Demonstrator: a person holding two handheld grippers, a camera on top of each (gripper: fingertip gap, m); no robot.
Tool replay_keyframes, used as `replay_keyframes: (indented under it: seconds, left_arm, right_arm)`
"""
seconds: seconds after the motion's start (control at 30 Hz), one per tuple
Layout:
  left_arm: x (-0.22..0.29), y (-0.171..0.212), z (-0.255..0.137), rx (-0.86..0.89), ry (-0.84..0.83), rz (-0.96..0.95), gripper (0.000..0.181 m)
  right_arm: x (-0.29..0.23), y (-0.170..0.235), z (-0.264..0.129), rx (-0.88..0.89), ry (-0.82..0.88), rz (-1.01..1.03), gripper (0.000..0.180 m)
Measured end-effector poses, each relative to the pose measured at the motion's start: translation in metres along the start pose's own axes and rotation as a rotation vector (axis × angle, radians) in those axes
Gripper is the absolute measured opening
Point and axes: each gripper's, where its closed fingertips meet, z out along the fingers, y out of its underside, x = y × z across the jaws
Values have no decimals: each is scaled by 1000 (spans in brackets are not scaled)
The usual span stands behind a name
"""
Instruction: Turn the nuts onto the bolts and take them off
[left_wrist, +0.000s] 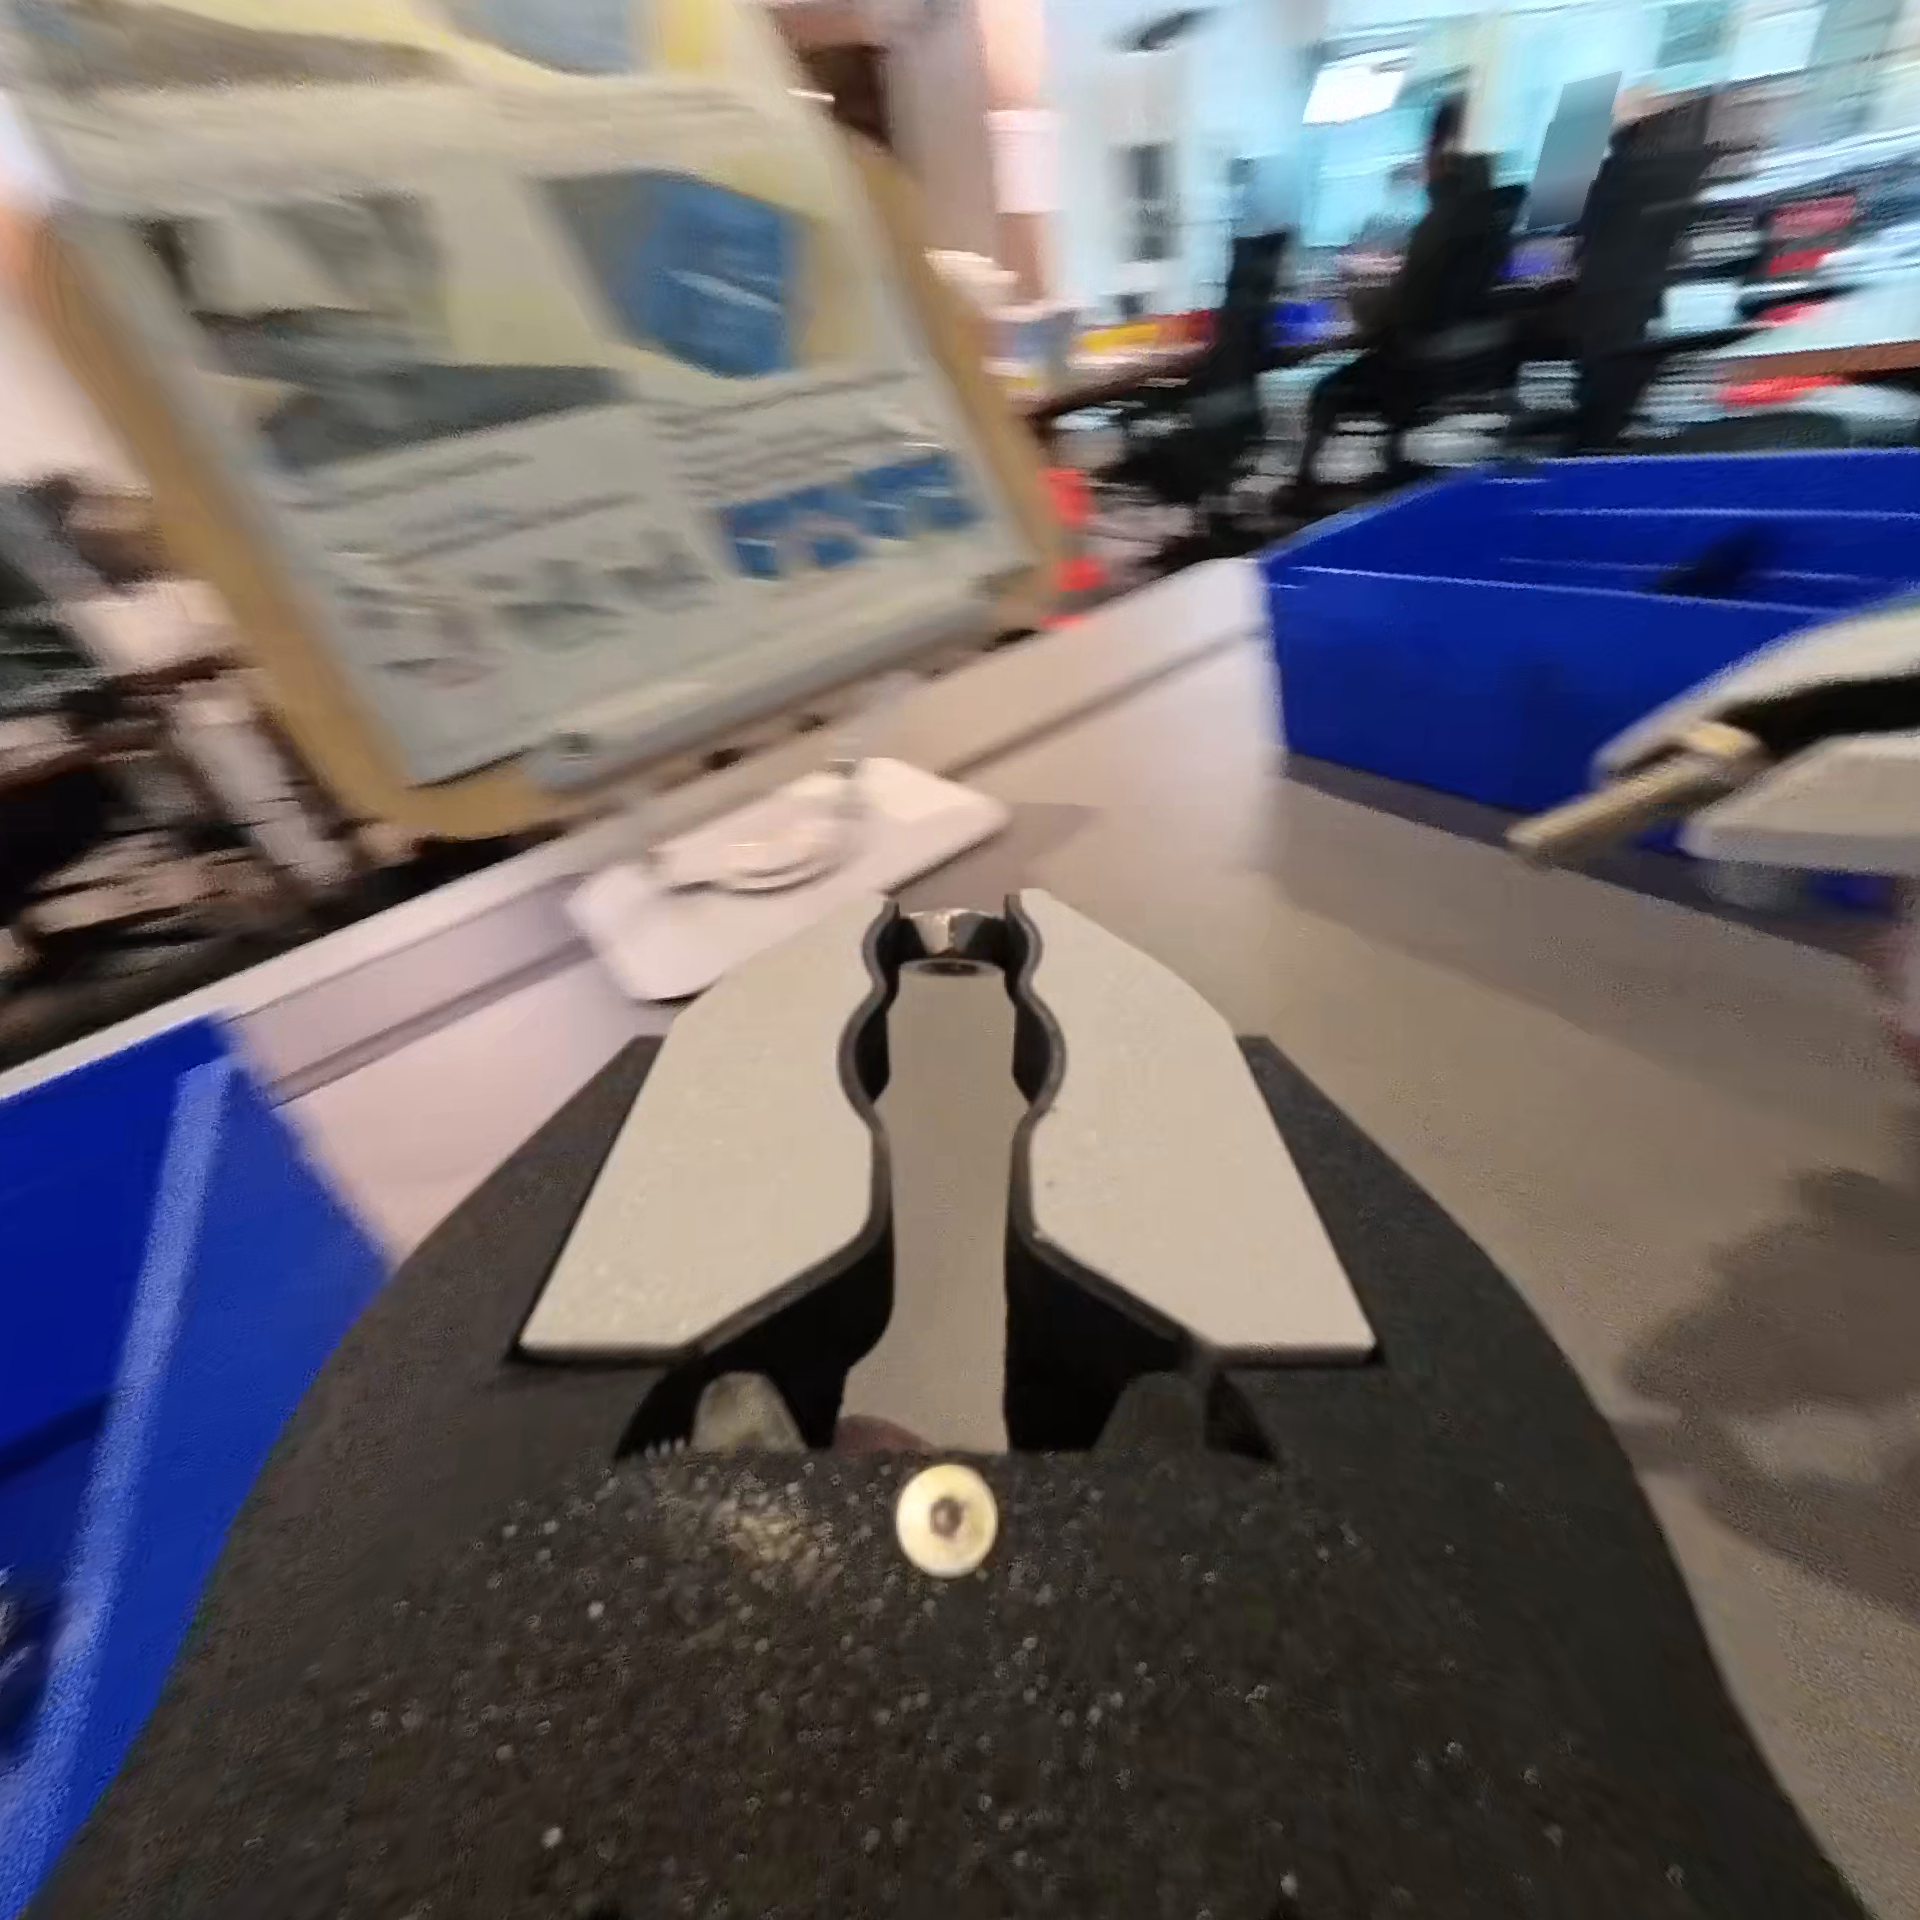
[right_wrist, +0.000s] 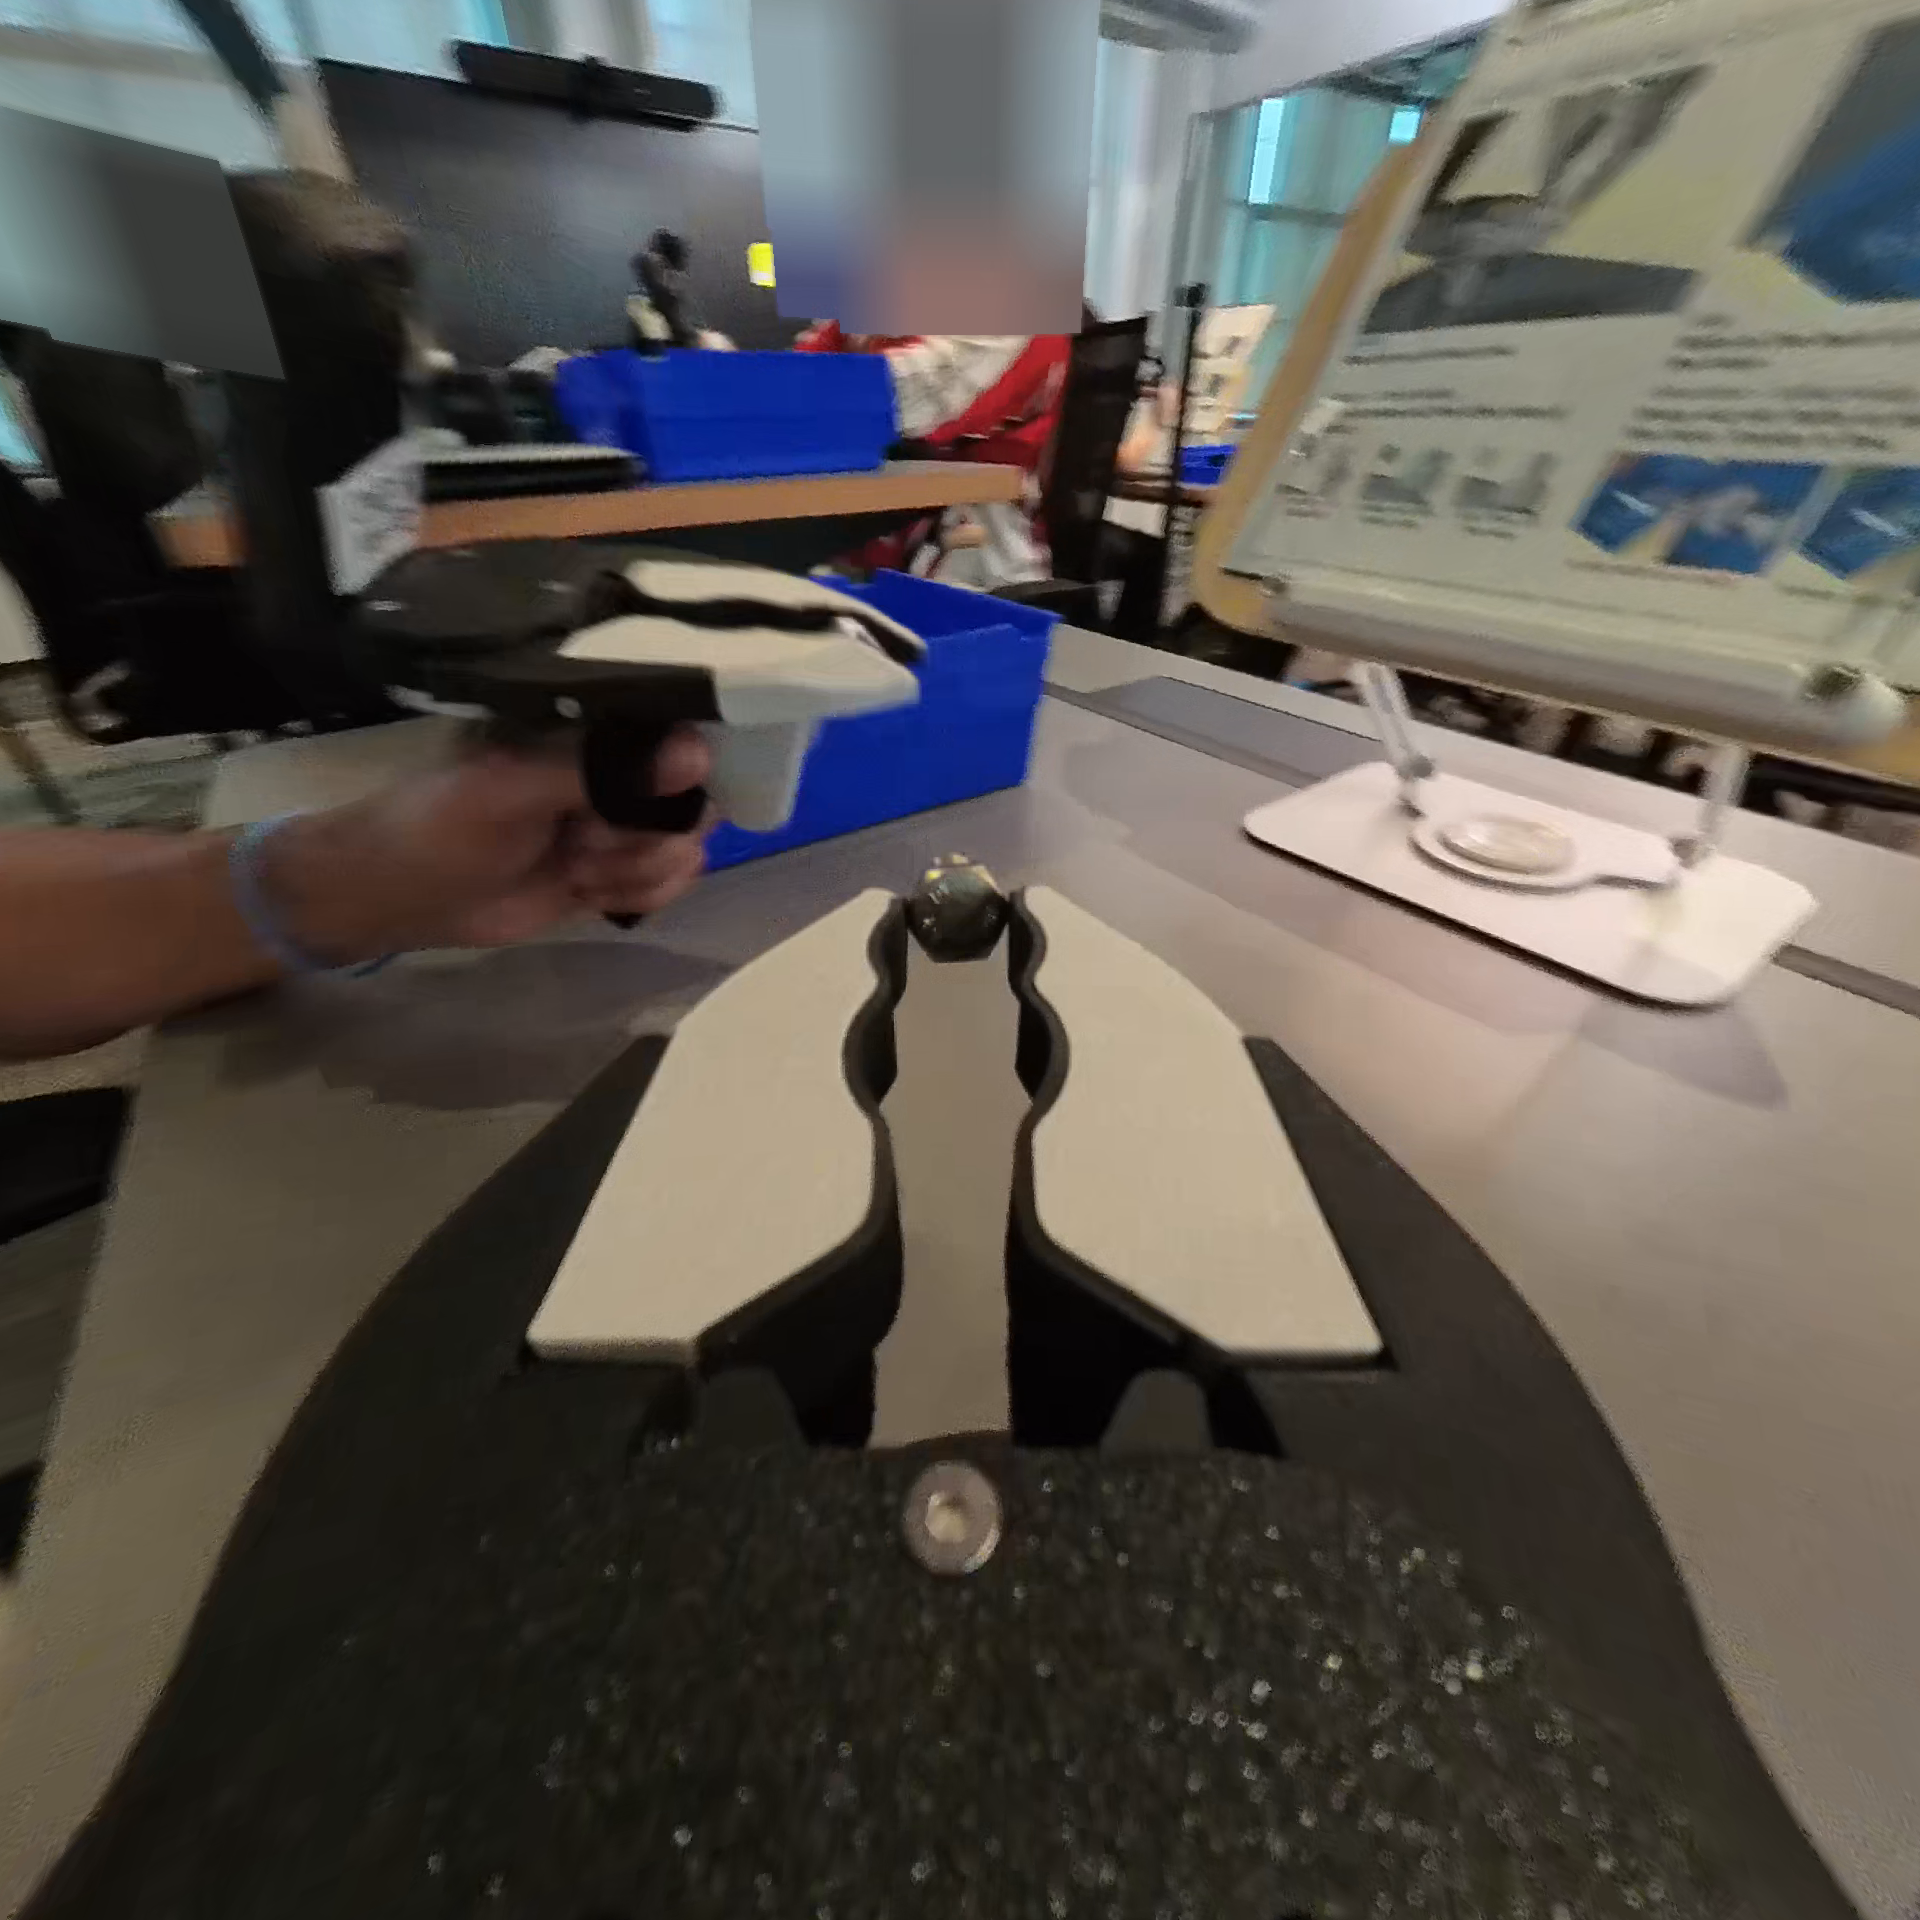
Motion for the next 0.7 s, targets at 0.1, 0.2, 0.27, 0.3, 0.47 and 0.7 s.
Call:
replay_keyframes:
  seconds: [0.1, 0.2, 0.27, 0.3, 0.47, 0.7]
  left_arm:
    - [-27, -1, -9, 20, -220, -3, 18]
    - [-20, 7, -6, -18, -200, -33, 18]
    - [-14, 13, -2, -46, -169, -32, 18]
    - [-12, 15, 0, -54, -162, -31, 18]
    - [-5, 27, 6, -108, -107, -48, 18]
    - [-3, 34, 10, -148, -60, -59, 18]
  right_arm:
    - [19, 11, 1, -45, 163, 7, 18]
    - [23, 13, 0, -50, 204, 17, 18]
    - [24, 14, -1, -56, 210, 3, 18]
    - [24, 14, -1, -57, 212, 4, 18]
    - [30, 4, -8, -47, 239, -43, 18]
    - [181, -72, -103, -333, 532, -56, 18]
